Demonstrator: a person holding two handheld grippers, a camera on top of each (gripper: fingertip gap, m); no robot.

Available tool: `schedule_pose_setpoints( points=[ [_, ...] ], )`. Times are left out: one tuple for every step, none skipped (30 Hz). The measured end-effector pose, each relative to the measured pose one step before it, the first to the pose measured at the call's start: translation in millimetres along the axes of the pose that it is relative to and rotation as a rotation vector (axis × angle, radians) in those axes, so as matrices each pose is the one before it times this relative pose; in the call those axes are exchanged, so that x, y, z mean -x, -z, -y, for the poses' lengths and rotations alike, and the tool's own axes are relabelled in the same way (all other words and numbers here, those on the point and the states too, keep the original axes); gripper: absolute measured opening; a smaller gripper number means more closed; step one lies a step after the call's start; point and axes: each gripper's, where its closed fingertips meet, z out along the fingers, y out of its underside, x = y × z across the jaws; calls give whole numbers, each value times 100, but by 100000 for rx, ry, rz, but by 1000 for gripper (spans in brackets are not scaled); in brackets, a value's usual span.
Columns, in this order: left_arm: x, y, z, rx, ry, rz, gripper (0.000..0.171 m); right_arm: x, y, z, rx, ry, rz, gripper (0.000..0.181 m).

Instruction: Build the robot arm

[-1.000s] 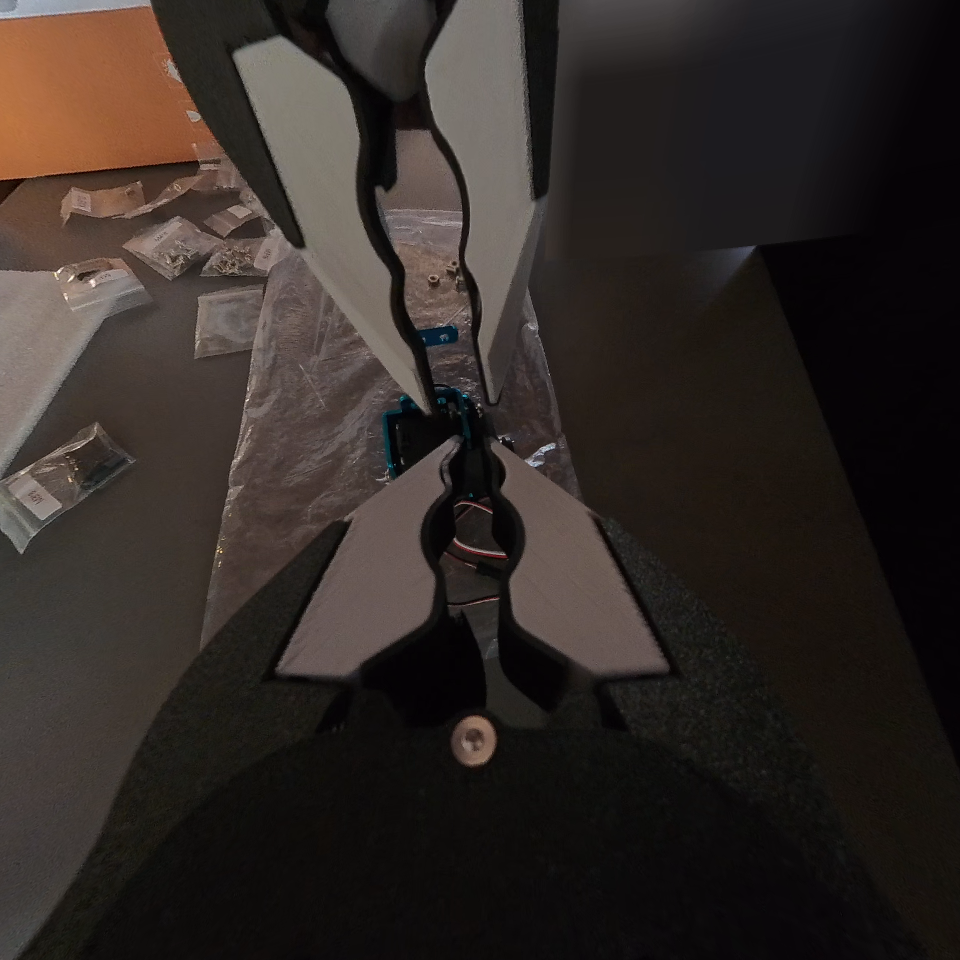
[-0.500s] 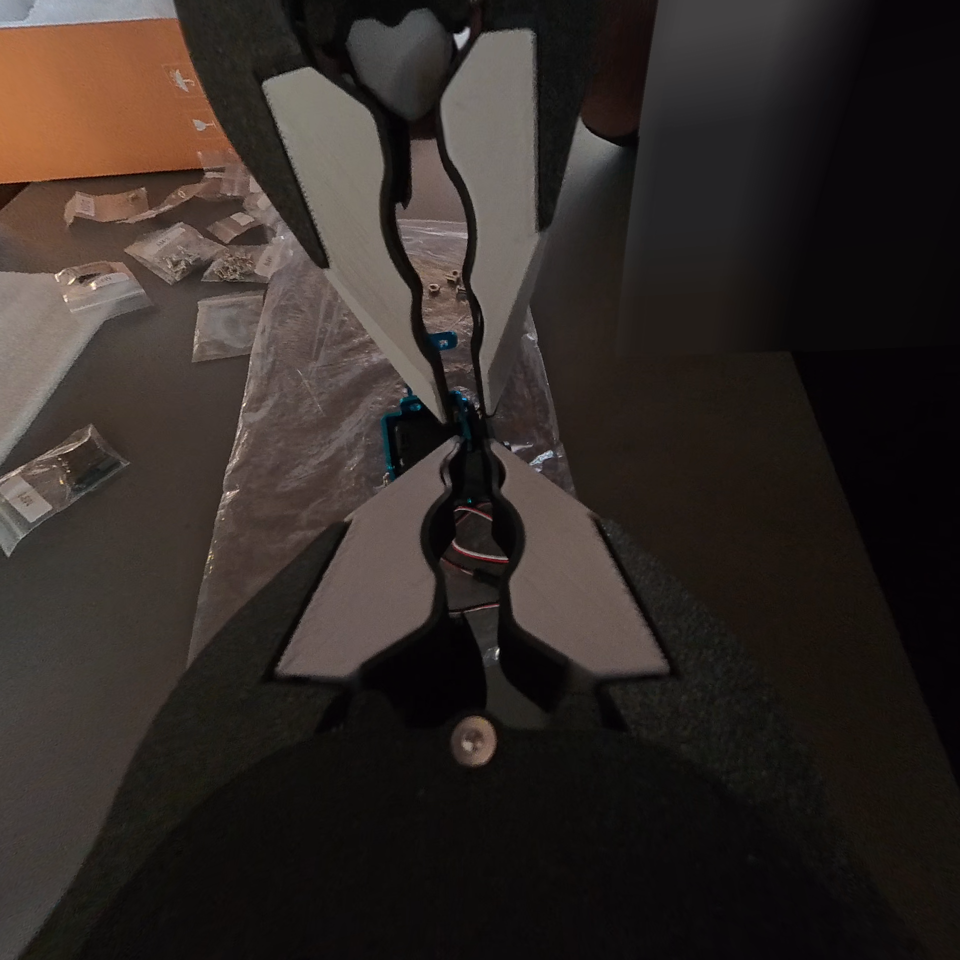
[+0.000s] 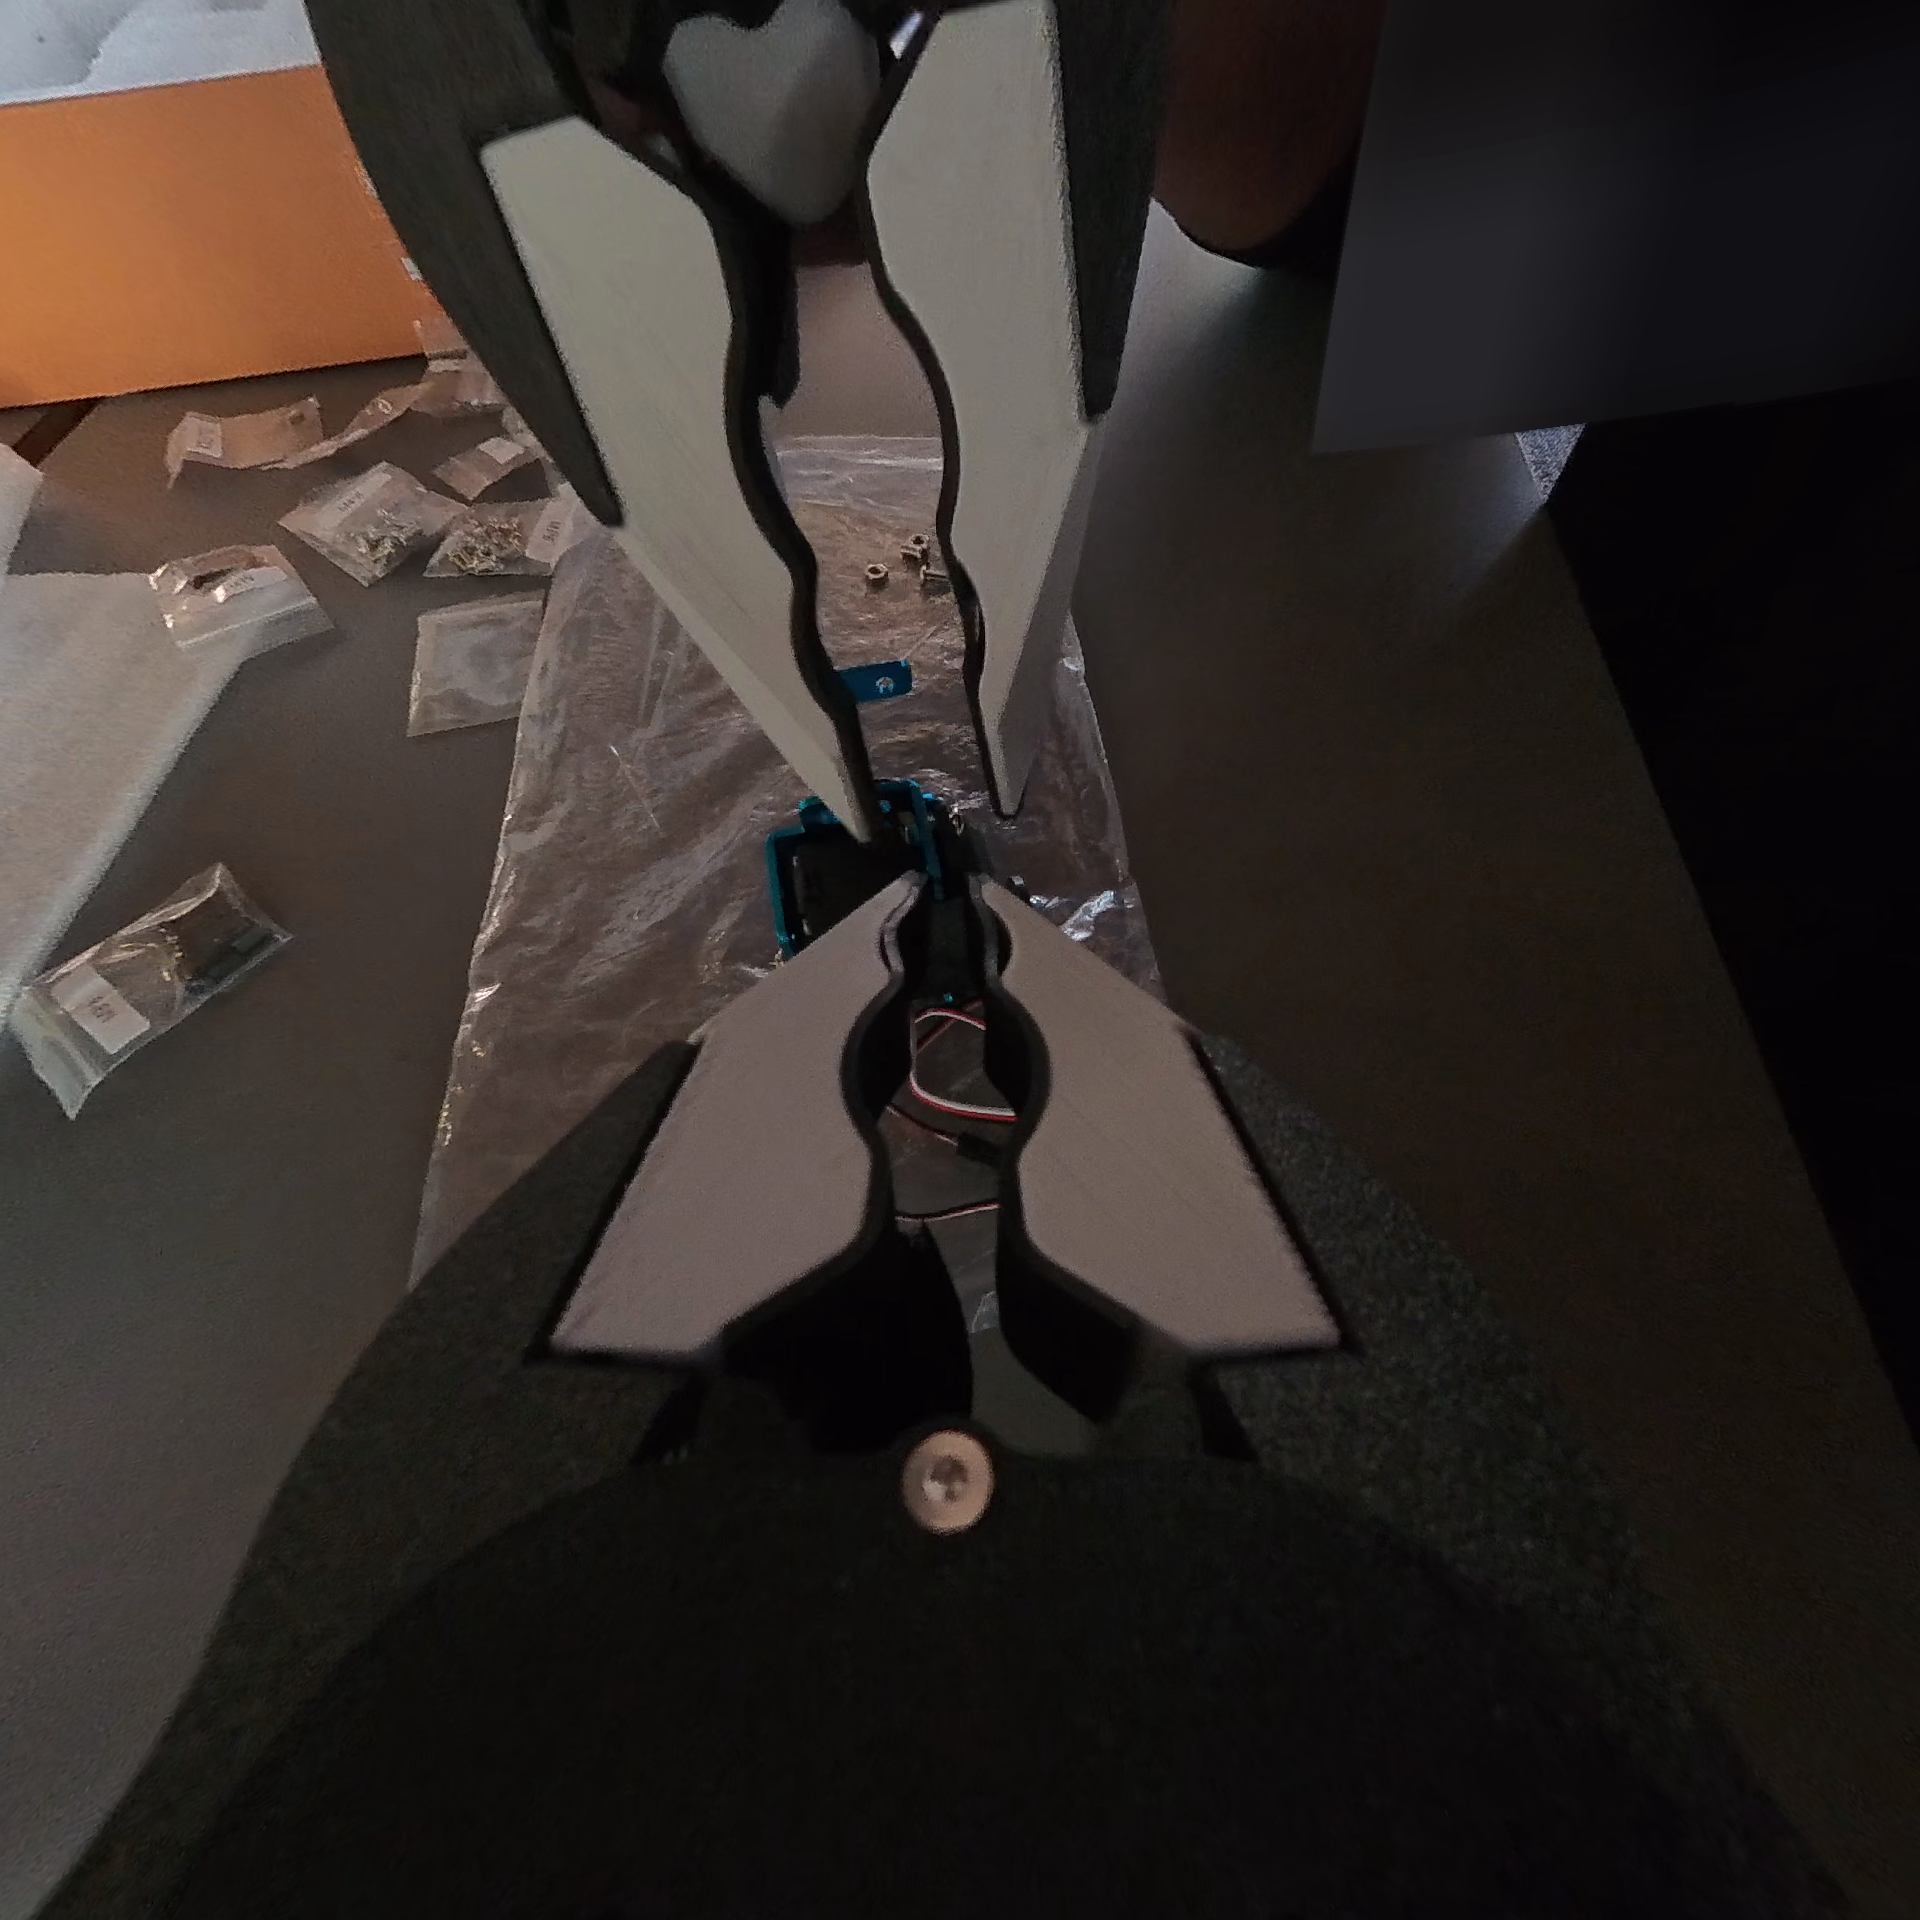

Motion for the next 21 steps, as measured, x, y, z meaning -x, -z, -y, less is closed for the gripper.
schedule_pose_setpoints(
  points=[
    [-11, 12, -10, 42, -154, -33, 5, 86, 41, -56, 307, 434, 183, 21],
    [-5, 5, -18, 32, -69, -102, 5, 31, 52, 4, -21, 702, -308, 21],
    [15, 10, -7, -1, 44, -5, 5, -48, 58, 17, -21, 640, -870, 21],
    [4, 12, -18, -13, 113, -81, 5, 110, 49, -30, 163, 577, 208, 21],
    [18, 7, -3, -26, 153, -86, 6, 166, 52, -11, -8, 465, 661, 21],
    [11, 5, -11, -46, 182, -60, 6, -5, 64, -3, -63, 362, -314, 21],
    [2, 3, 2, -47, 158, -101, 6, 33, 52, 24, -242, 300, 32, 21],
    [-15, -1, 1, -10, 66, -72, 6, 30, 8, -14, -38, 70, 220, 21],
    [0, 4, -4, 16, 30, -80, 6, 115, -18, -10, 38, -14, 773, 21],
    [-18, -13, 9, -17, 54, -129, 6, 42, -36, 52, -394, -88, 364, 21],
    [-12, -3, 6, -44, 46, -63, 6, -10, -60, 77, -325, -112, 51, 22],
    [-11, -23, 7, -48, -34, -24, 6, 12, -49, 93, -354, 39, 116, 22],
    [5, -10, 9, -31, -3, 67, 6, 133, -18, 109, -390, 245, 653, 23],
    [28, 3, -1, -8, 9, 109, 6, 120, 15, 128, -486, 287, 463, 23],
    [15, 17, -10, -9, 43, -40, 6, -78, 38, 3, 162, 253, -770, 22],
    [9, 1, -14, 2, 127, -63, 6, -307, 143, -119, 680, 490, -2202, 23],
    [-2, 4, -2, -4, -24, 33, 6, -238, 242, -104, 236, 335, -1681, 23],
    [-1, -8, 7, -20, -184, 92, 6, -43, 238, -2, -420, -360, -59, 22],
    [-14, -4, -7, -9, -133, -2, 6, 10, 173, 90, -867, -670, 498, 22],
    [-14, -5, -8, -4, -15, -107, 6, 34, 87, -23, -63, -278, 398, 22],
    [15, 7, 1, -58, -2, -29, 6, -120, 44, -147, 723, 241, -739, 22]
  ],
)
